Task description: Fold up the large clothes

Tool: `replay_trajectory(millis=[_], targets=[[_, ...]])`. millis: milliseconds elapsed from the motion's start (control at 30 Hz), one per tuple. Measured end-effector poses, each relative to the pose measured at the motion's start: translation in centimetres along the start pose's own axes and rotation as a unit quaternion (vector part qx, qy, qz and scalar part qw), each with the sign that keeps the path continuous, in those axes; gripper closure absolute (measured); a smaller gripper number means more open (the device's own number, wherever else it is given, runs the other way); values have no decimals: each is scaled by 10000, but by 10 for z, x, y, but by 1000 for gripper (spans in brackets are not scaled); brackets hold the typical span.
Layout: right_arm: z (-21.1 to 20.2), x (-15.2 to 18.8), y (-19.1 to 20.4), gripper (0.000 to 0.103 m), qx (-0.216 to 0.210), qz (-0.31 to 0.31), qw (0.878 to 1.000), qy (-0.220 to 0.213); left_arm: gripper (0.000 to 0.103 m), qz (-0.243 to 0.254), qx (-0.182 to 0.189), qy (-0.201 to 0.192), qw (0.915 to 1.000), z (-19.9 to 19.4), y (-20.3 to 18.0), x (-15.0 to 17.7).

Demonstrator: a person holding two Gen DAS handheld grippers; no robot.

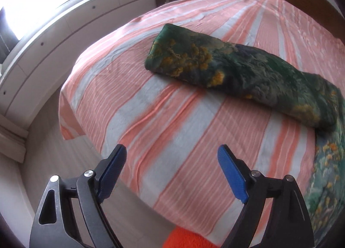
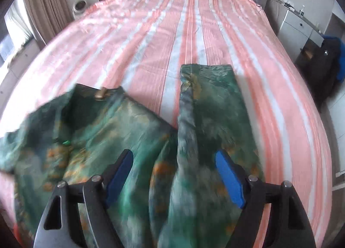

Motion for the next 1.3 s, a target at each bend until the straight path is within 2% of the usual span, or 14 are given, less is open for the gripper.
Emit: replay_trajectory(millis=[67,133,267,367,467,533,633,733,867,1067,1100,1167,1200,1300], targets=[[34,0,-14,38,351,50,9988,337,12,173,21,-106,9998,-17,-6,9],[43,9,-41,90,342,415,9974,488,12,378,118,-190,9990,-30,-21,18],[-46,45,-121,92,106,1465,9867,-698,12,606,629,-348,9956,-48,-71,25],[-123,122,-170,92,95,2061,9694,-1331,12,728,1082,-446,9905,-67,-117,30],[-151,225,-196,78,-80,2813,9490,-1421,12,957,1553,-497,9820,-88,-170,37],[-149,295,-205,25,-253,3544,9249,-1356,12,1188,1709,-556,9765,-102,-200,45],[-147,382,-200,27,-381,4331,8909,-1312,12,1500,1790,-583,9706,-114,-228,58],[-179,414,-190,27,-322,4334,8824,-1803,12,1748,1891,-548,9647,-125,-244,77],[-221,419,-206,20,-553,4363,8621,-2518,11,1950,1830,-545,9620,-128,-253,97],[-200,435,-296,17,-503,5395,8135,-2112,11,2051,1837,-579,9596,-140,-262,120],[-197,436,-303,17,-630,5401,8138,-2049,11,2084,1836,-602,9588,-142,-263,123],[-189,424,-304,42,-1024,5181,8285,-1863,11,2201,1786,-610,9570,-145,-269,128],[-188,418,-304,77,-969,5017,8428,-1693,11,2233,1776,-608,9565,-147,-271,129],[-200,403,-318,81,-232,4525,8757,-1668,7,2298,1815,-848,9524,-161,-277,126]])
Point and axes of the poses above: each gripper's, at about its wrist camera, not at the fingertips, and z roughly the way its jaws point, y to its left, x to its underside, the point moved 7 cm from there along z, roughly the way its jaws point, and after that the axes turned 10 degrees about -x, right-handed, at the moved point
